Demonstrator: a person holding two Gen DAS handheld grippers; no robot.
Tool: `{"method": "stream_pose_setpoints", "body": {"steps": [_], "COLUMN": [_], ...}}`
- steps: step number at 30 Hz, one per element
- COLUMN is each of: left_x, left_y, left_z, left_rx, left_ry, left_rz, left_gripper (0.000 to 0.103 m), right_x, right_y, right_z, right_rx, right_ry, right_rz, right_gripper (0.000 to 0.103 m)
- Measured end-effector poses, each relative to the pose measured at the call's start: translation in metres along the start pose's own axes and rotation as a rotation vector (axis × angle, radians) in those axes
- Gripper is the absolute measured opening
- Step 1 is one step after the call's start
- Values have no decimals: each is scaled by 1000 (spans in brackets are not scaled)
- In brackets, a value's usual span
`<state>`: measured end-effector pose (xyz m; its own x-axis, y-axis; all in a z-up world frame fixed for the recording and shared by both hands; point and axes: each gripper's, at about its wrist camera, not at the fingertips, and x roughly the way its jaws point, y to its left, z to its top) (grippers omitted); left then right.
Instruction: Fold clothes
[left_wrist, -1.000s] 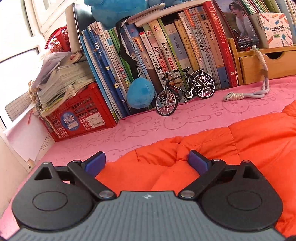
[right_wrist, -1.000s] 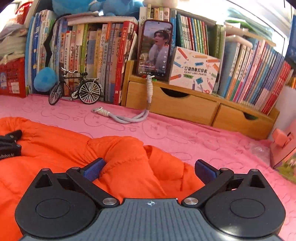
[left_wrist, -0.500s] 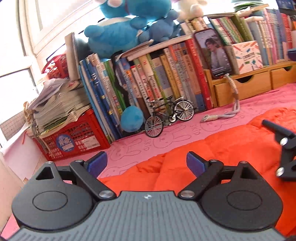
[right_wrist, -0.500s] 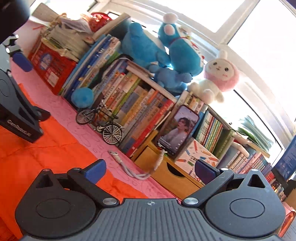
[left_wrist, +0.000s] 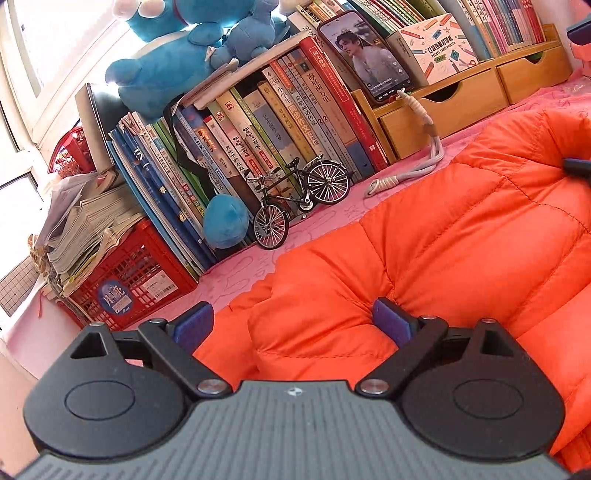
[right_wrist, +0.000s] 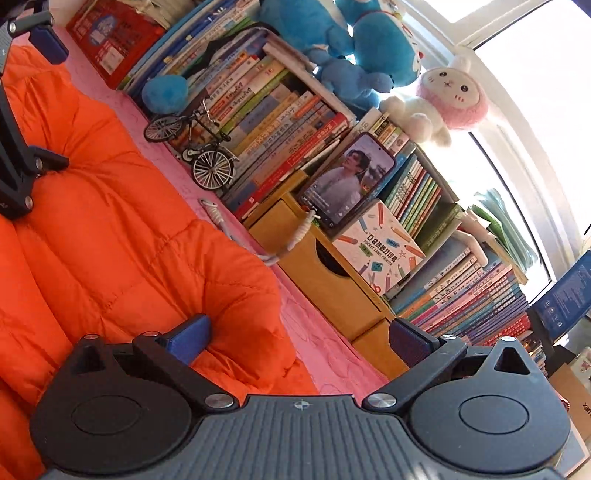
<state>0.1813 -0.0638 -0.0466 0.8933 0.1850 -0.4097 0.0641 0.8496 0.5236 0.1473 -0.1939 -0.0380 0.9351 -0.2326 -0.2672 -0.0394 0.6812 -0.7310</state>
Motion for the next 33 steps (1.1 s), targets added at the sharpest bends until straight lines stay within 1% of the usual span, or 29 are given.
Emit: {"method": "stream_pose_setpoints", "body": {"steps": [3,6,8,9,11,12,15,17,19,21,25,28,30,31,32,33], "left_x": [1,3,4,3,-2,-7,-28,-47,-65,-82,-105,-109,-108,-107,-106,-105], "left_y": [0,-1,-2,0,7,17,55,83,107,131,168,185,189,190,190,189], "left_z": [-1,-1,0,1,2,3,1,-8,-23,-42,-81,-104,-114,-117,-120,-122], "left_rx": [-1,1,1,-1,-10,-33,-143,-228,-297,-357,-441,-477,-500,-510,-522,-532], "left_ry": [2,15,22,20,18,22,21,-6,-45,-77,-68,-49,-28,-23,-23,-29], "left_rz": [1,1,0,-5,-33,-59,-148,-193,-241,-286,-352,-429,-475,-493,-518,-544], "left_gripper": [96,96,96,96,95,95,96,96,98,99,99,99,99,99,99,99], "right_x": [7,23,28,29,26,22,5,-11,-28,-45,-73,-93,-101,-103,-104,-105], "right_y": [-9,-26,-38,-42,-44,-46,-60,-75,-89,-106,-129,-133,-131,-129,-127,-124], "right_z": [-18,-42,-58,-62,-61,-61,-64,-71,-80,-94,-119,-129,-129,-127,-125,-123], "right_rx": [37,153,293,339,352,359,414,459,498,572,757,828,840,840,840,839], "right_ry": [57,174,206,216,224,222,199,177,159,151,139,92,67,60,55,51], "right_rz": [-29,-14,32,47,51,53,76,95,117,169,368,475,500,516,540,564], "right_gripper": [103,103,103,103,103,103,103,103,103,103,103,101,95,89,83,80]}}
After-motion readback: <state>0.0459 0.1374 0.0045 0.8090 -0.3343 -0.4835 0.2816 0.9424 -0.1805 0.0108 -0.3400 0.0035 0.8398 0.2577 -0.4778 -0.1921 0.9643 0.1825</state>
